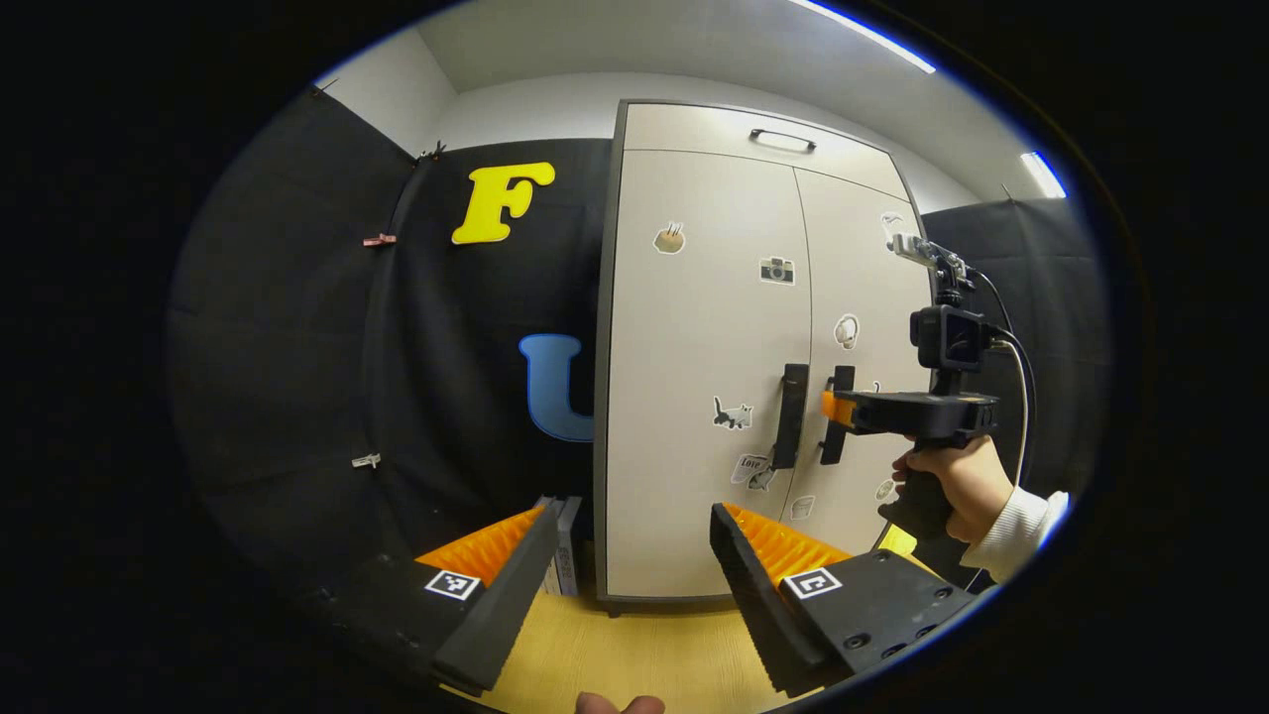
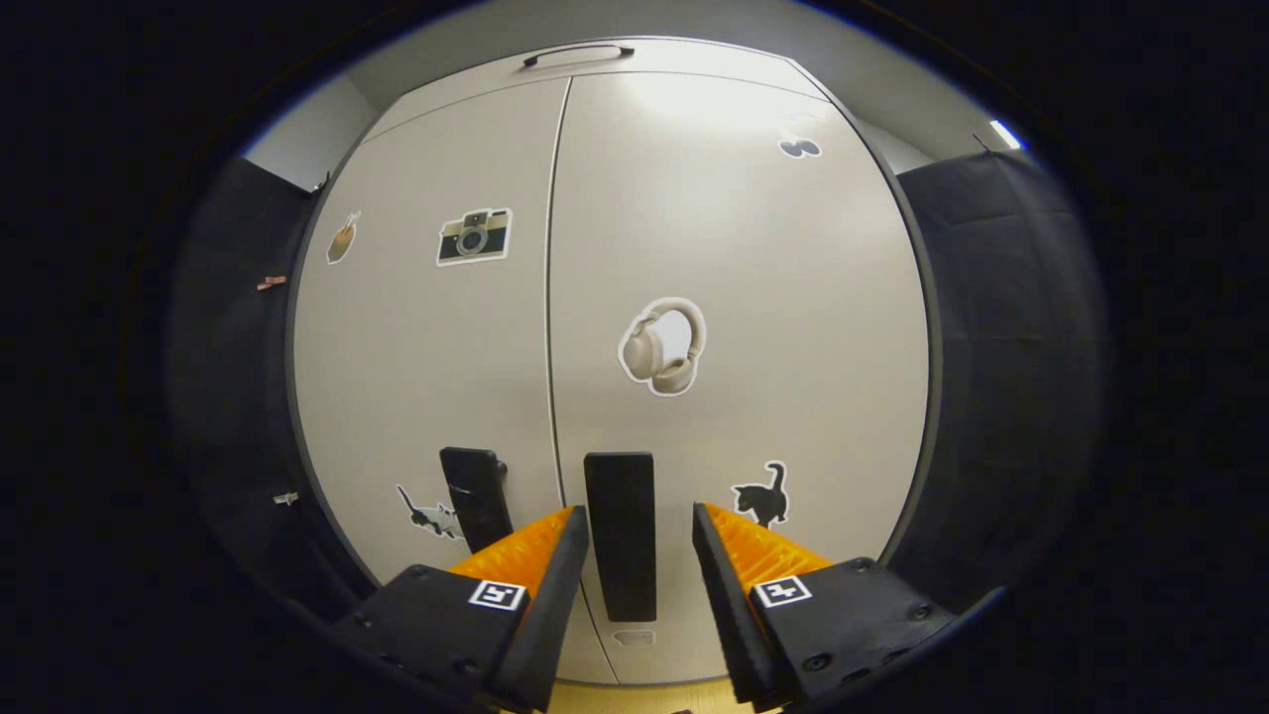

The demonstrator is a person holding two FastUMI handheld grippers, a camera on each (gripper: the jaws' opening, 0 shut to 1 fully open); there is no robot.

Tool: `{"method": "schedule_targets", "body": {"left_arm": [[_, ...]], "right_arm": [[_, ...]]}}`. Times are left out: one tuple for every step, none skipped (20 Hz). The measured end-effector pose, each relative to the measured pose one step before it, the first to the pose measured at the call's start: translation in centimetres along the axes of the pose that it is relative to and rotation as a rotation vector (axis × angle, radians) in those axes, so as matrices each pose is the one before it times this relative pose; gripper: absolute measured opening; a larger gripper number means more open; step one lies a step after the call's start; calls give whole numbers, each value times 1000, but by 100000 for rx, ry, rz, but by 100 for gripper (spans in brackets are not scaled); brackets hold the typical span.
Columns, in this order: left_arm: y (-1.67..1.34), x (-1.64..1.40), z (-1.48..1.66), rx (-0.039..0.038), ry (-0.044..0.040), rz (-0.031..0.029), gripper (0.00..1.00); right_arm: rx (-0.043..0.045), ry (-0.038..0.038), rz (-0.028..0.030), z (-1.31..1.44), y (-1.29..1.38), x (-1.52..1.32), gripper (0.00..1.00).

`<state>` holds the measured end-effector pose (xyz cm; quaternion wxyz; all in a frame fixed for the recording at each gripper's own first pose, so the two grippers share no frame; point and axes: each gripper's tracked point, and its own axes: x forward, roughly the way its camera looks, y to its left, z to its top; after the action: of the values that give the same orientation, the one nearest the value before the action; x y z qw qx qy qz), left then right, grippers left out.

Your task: Open the right door of the double-door shoe cabinet with the right hand, and open the left door with the left hand.

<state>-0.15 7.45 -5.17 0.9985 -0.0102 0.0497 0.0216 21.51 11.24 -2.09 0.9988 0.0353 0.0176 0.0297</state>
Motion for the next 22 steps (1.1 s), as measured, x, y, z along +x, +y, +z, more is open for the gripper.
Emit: {"method": "schedule_targets", "body": {"left_arm": [[196,84,-148,-231,354,335,95],[139,92,-254,-241,394,250,95],[145,3,-78,-244,96,246,95],[164,-3,17,-140,84,308,95],[192,-31,9,-8,99,324,95],[70,-74,-149,59,167,445,95],[196,-92,-122,-59,240,326,95],[119,-76,-88,-166,271,393,95],[126,-71,-112,-255,259,418,95],[6,-143,20,-398,179,270,95],[-74,-87,115,-451,-63,101,95],[-129,-226,84,-430,-366,-126,96],[-181,-264,97,-208,-380,-145,95],[-155,-265,177,60,-380,-72,95],[-50,-286,65,220,-322,139,96],[28,-293,64,86,-287,401,96],[44,-307,73,-225,-72,427,96],[-34,-309,-140,-370,128,382,96],[-15,-334,-49,-364,3,424,95],[14,-244,-134,-220,95,596,95],[-54,-316,-76,-165,-7,553,95],[-22,-150,0,-166,-60,574,96]], "right_arm": [[117,741,791,-407,380,601,58],[-1104,1264,-1319,-298,156,354,52],[-2645,1014,-1291,-295,-106,250,39],[-2609,1052,-420,-123,35,77,39],[-1476,94,11,141,18,59,39],[-234,287,274,186,35,-22,39],[672,-872,322,421,10,16,39],[347,-350,365,253,2,117,39],[951,1236,139,-267,-42,-252,39],[247,-817,180,98,-42,173,34],[478,507,488,-68,46,-65,34],[-663,-757,1077,168,1,156,28],[-693,-551,1192,-225,43,-70,23],[-778,-1300,1210,294,19,-111,19],[173,-134,385,-66,-19,-407,19],[1162,-991,620,52,-46,-213,14],[1188,-710,1341,43,-25,-282,14],[1114,-301,1850,216,-21,-405,14],[656,296,2500,-226,-35,-676,11],[1612,-308,2583,23,-5,-790,11],[638,131,2704,-19,-3,-823,10],[-577,-25,2538,240,-126,-428,10]]}}
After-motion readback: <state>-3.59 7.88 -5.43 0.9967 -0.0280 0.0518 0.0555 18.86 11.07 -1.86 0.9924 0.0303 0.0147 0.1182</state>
